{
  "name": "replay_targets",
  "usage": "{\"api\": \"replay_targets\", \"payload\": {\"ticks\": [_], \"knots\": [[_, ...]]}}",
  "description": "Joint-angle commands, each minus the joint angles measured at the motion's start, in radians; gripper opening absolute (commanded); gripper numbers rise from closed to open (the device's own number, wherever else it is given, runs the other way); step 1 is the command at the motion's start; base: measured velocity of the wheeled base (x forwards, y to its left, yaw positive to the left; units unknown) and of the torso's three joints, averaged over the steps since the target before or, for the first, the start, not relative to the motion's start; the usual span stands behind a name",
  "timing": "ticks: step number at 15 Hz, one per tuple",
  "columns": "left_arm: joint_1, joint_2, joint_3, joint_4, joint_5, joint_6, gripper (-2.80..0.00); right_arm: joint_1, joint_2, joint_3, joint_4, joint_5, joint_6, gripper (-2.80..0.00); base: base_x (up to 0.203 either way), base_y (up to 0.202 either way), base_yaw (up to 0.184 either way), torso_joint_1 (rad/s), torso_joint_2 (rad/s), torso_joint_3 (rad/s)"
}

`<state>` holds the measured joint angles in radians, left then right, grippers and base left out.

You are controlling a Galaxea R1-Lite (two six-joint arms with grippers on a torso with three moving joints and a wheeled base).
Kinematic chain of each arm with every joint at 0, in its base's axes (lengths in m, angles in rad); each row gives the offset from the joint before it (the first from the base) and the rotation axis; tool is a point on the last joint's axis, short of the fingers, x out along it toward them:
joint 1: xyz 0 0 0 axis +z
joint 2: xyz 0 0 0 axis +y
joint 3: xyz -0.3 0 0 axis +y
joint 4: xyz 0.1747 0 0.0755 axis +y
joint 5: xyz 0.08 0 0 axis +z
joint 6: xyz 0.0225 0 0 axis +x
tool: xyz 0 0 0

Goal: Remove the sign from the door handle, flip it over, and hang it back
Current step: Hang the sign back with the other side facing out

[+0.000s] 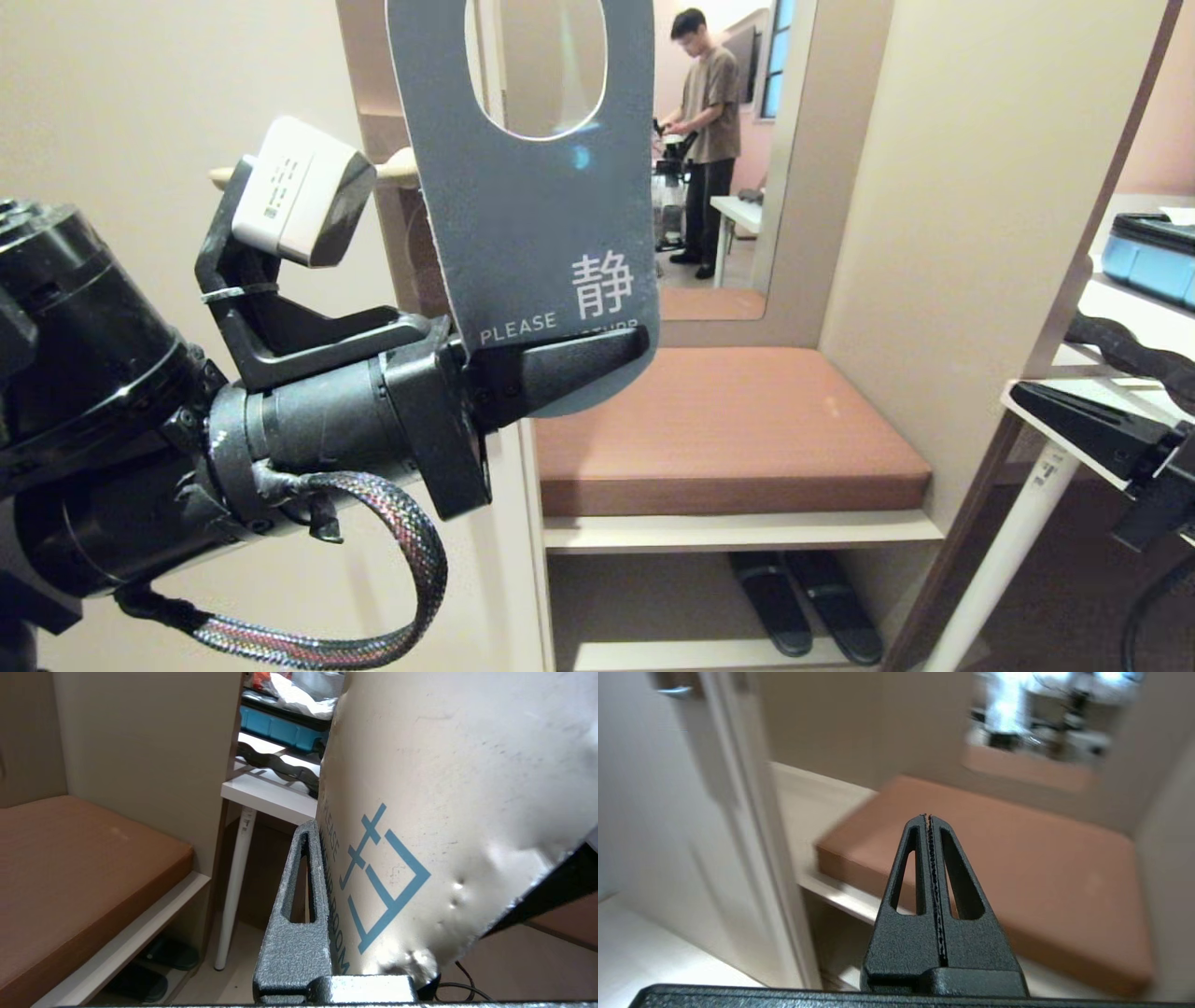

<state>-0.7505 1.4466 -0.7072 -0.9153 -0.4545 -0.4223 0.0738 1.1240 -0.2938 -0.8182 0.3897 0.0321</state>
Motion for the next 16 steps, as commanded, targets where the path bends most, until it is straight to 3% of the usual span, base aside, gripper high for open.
{"api": "replay_targets", "payload": {"ticks": [1,6,13,16], "knots": [[0.016,0.0,0.0,-0.005,-0.003,-0.003,-2.8,-0.04,-0.07,0.086,-0.01,0.001,-0.001,-2.8,0.0,0.0,0.0,0.0,0.0,0.0],[0.04,0.003,-0.001,-0.005,-0.004,-0.001,-2.8,-0.049,-0.248,0.291,0.006,-0.025,-0.003,-2.8,0.0,0.0,0.0,0.0,0.0,0.0],[0.051,0.011,0.0,-0.004,-0.004,-0.001,-2.8,-0.052,-0.476,0.294,0.286,-0.201,-0.02,-2.8,0.0,0.0,0.0,0.0,0.0,0.0],[0.06,0.011,0.0,-0.004,-0.004,-0.001,-2.8,-0.074,-0.637,0.294,0.424,-0.24,-0.019,-2.8,0.0,0.0,0.0,0.0,0.0,0.0]]}}
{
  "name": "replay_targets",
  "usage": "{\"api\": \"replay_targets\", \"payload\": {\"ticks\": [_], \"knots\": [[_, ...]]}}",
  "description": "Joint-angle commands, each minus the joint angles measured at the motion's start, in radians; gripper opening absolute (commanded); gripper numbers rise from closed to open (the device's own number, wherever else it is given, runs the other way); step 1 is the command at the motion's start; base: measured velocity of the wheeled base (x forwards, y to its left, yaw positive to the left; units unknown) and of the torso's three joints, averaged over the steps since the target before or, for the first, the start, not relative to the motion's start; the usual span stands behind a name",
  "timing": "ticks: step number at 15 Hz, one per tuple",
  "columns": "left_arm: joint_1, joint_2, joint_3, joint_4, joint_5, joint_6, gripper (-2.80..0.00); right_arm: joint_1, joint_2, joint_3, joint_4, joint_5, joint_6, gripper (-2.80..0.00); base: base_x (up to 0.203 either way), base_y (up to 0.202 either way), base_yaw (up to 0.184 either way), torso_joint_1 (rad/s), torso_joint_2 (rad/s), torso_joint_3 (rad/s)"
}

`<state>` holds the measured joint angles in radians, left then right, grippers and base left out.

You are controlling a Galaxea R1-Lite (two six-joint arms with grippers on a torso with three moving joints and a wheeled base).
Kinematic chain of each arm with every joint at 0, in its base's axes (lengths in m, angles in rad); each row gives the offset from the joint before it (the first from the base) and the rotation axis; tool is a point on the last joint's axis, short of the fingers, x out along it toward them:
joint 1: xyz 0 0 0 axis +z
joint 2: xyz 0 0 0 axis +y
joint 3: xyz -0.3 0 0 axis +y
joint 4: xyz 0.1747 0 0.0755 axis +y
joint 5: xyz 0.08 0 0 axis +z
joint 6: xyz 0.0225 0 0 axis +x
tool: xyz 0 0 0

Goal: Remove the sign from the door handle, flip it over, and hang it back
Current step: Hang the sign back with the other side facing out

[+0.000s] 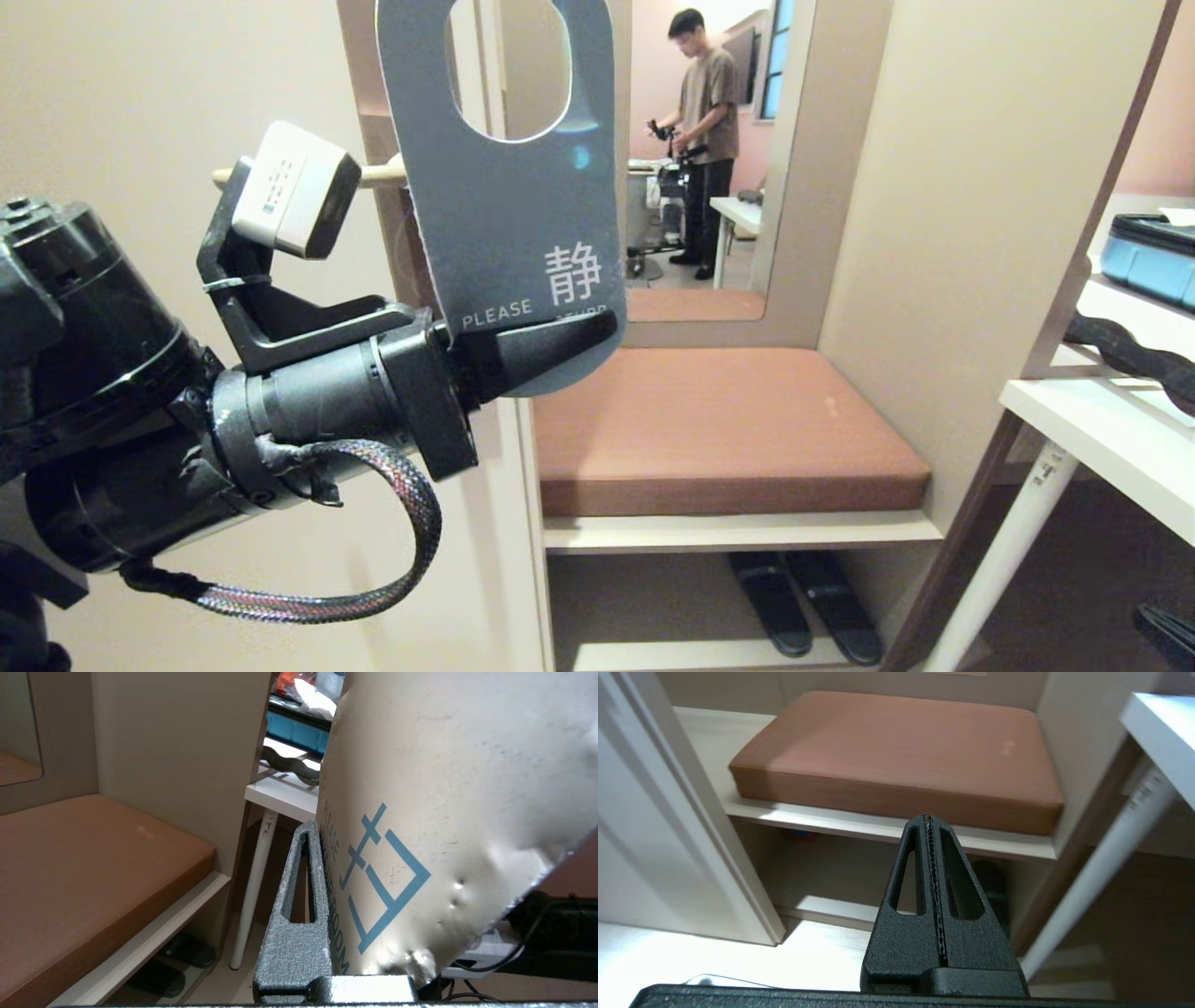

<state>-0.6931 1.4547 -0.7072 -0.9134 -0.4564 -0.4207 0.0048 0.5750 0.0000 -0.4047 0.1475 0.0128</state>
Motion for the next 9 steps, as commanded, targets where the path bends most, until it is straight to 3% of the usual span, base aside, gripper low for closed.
{"api": "replay_targets", "payload": {"ticks": [1,4,9], "knots": [[0.004,0.003,0.0,-0.005,-0.002,-0.003,-2.8,-0.018,-0.144,0.0,0.056,-0.001,0.0,-2.8,0.0,0.0,0.0,0.0,0.0,0.0],[0.007,-0.002,0.0,-0.005,-0.002,-0.003,-2.8,-0.038,-0.307,0.0,0.188,-0.02,-0.002,-2.8,0.0,0.0,0.0,0.0,0.0,0.0],[0.007,-0.011,0.0,-0.006,-0.002,-0.003,-2.8,-0.043,-0.31,0.0,0.318,-0.106,-0.009,-2.8,0.0,0.0,0.0,0.0,0.0,0.0]]}}
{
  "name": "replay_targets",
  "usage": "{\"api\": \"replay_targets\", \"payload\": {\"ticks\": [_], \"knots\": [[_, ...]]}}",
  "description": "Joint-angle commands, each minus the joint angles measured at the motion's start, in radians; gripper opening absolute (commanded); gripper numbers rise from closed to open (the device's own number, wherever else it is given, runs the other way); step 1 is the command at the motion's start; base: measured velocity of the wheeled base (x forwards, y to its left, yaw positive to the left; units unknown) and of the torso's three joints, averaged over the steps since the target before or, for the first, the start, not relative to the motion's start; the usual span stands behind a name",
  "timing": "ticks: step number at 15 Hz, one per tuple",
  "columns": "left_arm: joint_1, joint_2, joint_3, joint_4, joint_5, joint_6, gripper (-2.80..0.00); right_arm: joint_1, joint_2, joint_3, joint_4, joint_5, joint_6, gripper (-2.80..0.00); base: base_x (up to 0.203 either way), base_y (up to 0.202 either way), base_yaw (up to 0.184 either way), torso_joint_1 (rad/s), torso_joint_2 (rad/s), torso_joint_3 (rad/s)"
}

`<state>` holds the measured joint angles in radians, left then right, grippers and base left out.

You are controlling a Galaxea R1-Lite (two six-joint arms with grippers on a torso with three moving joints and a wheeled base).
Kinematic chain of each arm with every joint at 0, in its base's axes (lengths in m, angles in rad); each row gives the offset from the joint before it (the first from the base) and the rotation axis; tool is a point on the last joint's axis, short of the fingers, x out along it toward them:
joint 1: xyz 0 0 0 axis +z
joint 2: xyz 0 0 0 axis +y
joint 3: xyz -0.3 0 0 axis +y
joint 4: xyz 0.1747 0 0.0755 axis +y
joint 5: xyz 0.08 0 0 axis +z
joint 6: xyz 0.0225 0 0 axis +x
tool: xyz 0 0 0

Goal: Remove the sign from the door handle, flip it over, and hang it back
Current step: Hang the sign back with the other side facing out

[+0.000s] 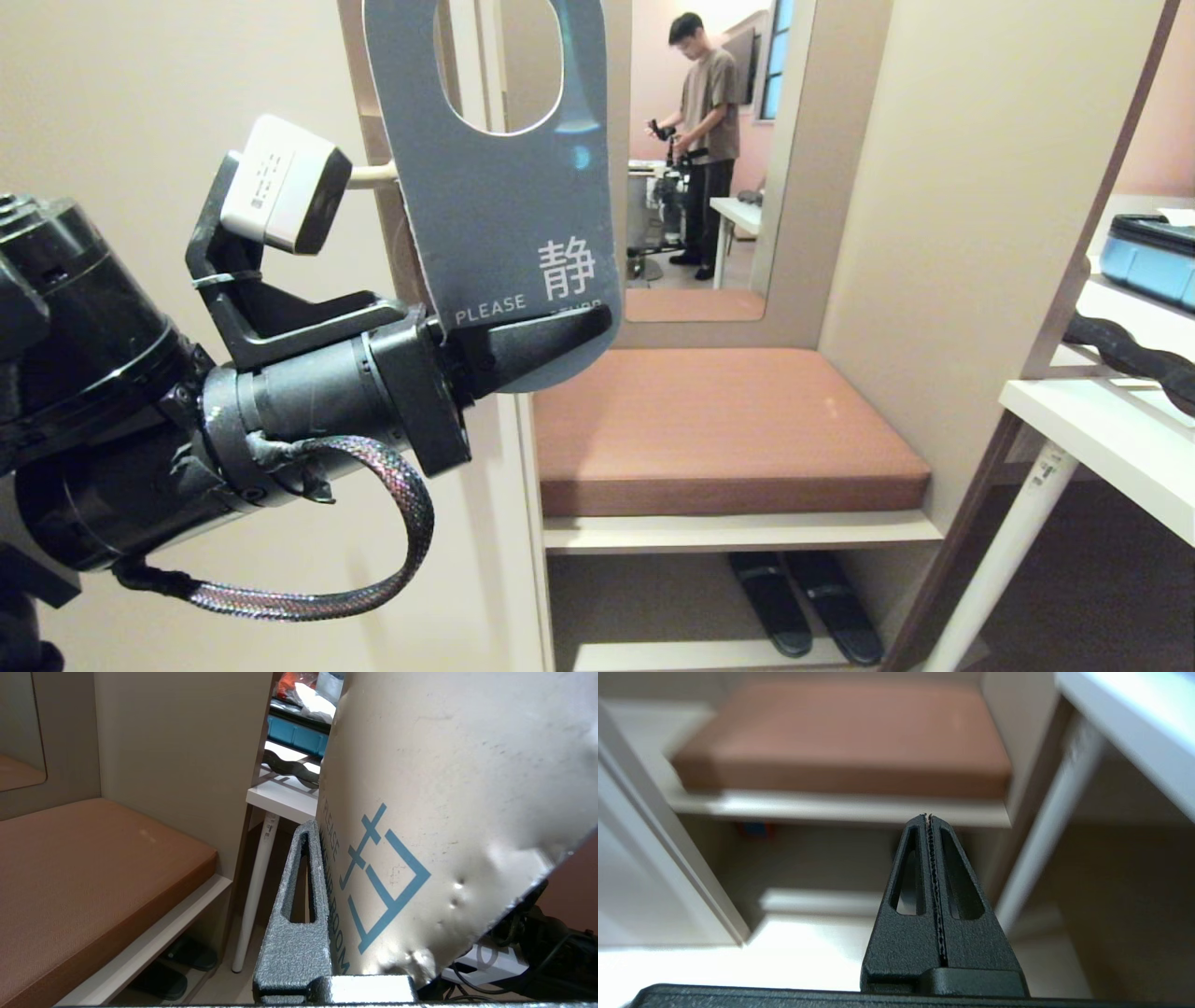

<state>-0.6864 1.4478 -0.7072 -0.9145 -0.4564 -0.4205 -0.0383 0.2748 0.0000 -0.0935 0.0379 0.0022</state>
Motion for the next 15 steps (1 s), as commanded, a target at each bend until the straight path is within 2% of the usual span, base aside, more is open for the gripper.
{"api": "replay_targets", "payload": {"ticks": [1,3,15], "knots": [[0.001,-0.009,0.0,-0.005,-0.002,-0.003,-2.8,0.0,-0.011,0.0,0.045,-0.023,-0.005,-2.8,0.0,0.0,0.0,0.0,0.0,0.0],[0.001,-0.016,0.002,-0.004,-0.002,-0.003,-2.8,0.001,-0.013,0.0,0.098,-0.041,-0.01,-2.8,0.0,0.0,0.0,0.0,0.0,0.0],[0.025,-0.03,0.012,-0.004,-0.002,-0.003,-2.8,0.001,-0.016,0.0,0.095,-0.039,-0.005,-2.8,0.0,0.0,0.0,0.0,0.0,0.0]]}}
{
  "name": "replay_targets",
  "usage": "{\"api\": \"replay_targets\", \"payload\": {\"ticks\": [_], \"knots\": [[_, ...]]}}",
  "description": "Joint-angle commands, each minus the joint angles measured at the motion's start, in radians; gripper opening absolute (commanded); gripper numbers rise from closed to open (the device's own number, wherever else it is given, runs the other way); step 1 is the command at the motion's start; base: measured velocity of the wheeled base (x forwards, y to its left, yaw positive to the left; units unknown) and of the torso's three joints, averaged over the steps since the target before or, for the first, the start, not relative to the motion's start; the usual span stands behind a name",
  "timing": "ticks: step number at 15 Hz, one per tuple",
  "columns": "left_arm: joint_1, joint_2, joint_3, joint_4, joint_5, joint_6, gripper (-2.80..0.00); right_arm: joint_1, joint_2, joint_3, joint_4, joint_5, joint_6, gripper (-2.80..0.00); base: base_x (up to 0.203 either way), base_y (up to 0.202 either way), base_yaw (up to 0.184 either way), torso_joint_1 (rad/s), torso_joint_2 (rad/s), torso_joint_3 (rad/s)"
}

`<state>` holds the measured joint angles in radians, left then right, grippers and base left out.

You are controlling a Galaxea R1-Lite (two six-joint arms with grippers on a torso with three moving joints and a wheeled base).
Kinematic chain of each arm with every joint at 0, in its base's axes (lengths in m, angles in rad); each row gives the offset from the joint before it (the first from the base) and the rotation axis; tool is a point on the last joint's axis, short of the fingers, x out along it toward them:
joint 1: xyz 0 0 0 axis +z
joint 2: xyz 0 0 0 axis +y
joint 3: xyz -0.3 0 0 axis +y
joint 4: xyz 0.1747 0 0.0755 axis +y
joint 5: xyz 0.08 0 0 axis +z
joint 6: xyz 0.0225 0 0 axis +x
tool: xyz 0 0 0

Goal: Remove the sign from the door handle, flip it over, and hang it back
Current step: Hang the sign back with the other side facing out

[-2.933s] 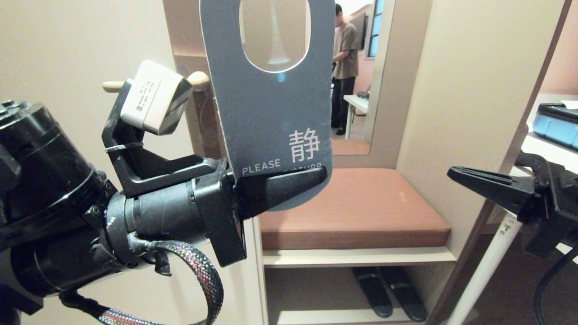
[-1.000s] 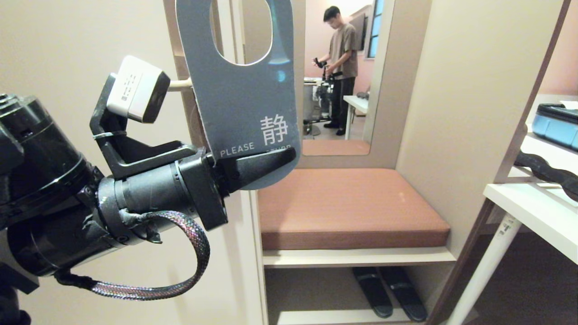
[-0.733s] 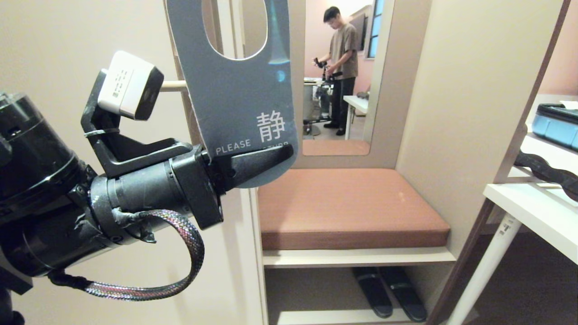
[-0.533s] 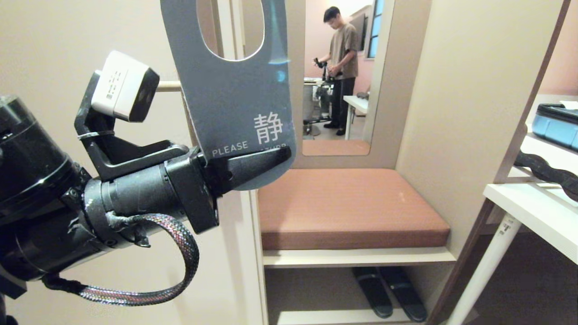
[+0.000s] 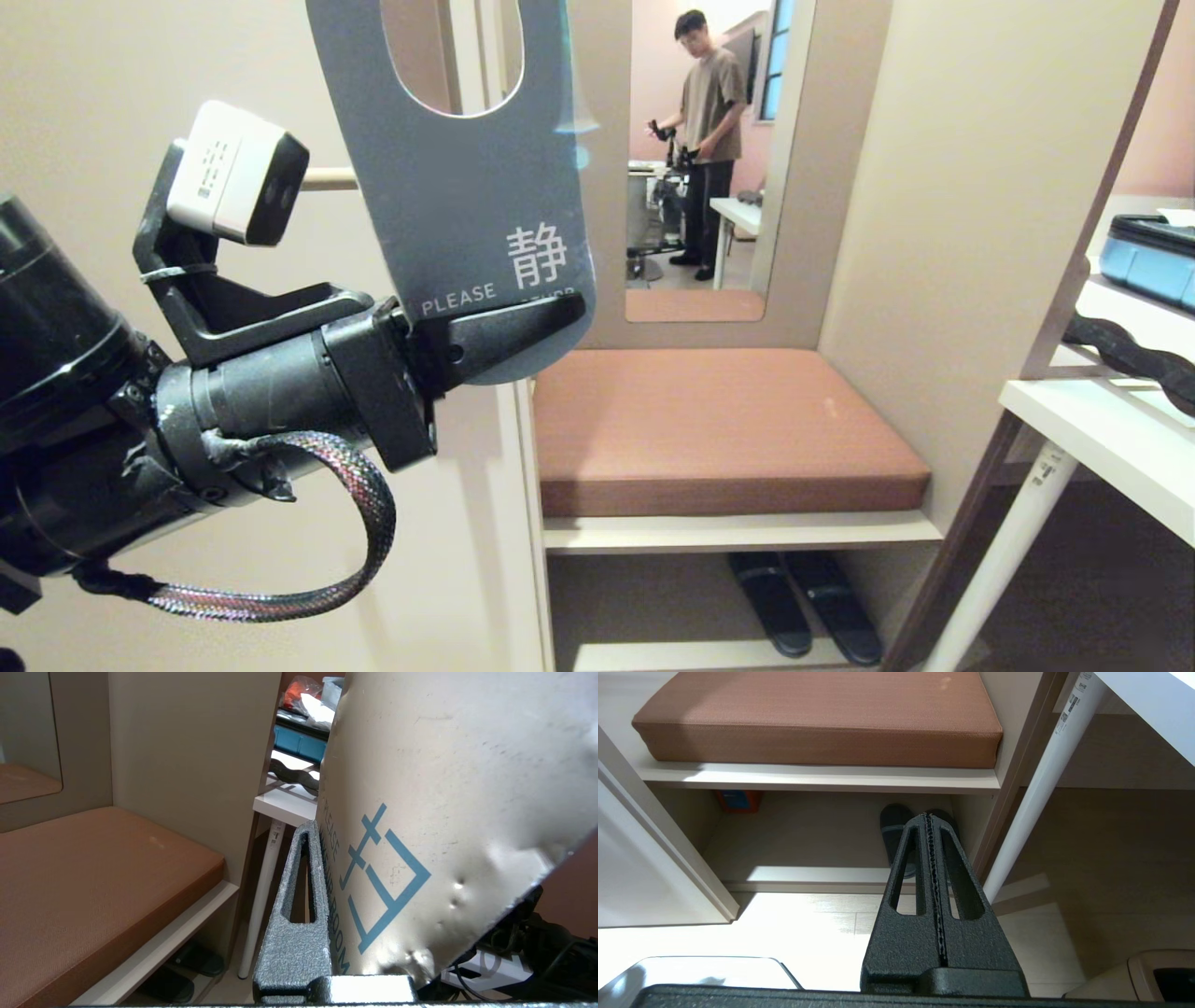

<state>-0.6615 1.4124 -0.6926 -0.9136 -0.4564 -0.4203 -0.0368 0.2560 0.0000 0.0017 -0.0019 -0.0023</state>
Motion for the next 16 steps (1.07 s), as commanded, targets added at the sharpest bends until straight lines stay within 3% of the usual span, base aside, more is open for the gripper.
{"api": "replay_targets", "payload": {"ticks": [1,12,16], "knots": [[0.0,0.008,-0.004,-0.007,-0.002,-0.003,-2.8,0.0,0.007,0.0,0.0,0.0,-0.001,-2.8,0.0,0.0,0.0,0.0,0.0,0.0],[0.01,0.012,-0.016,-0.005,-0.002,-0.003,-2.8,0.025,-0.059,0.0,0.0,0.0,-0.001,-2.8,0.0,0.0,0.0,0.0,0.0,0.0],[0.017,0.022,-0.018,-0.005,-0.002,-0.002,-2.8,0.035,-0.209,0.0,0.0,0.0,0.0,-2.8,0.0,0.0,0.0,0.0,0.0,0.0]]}}
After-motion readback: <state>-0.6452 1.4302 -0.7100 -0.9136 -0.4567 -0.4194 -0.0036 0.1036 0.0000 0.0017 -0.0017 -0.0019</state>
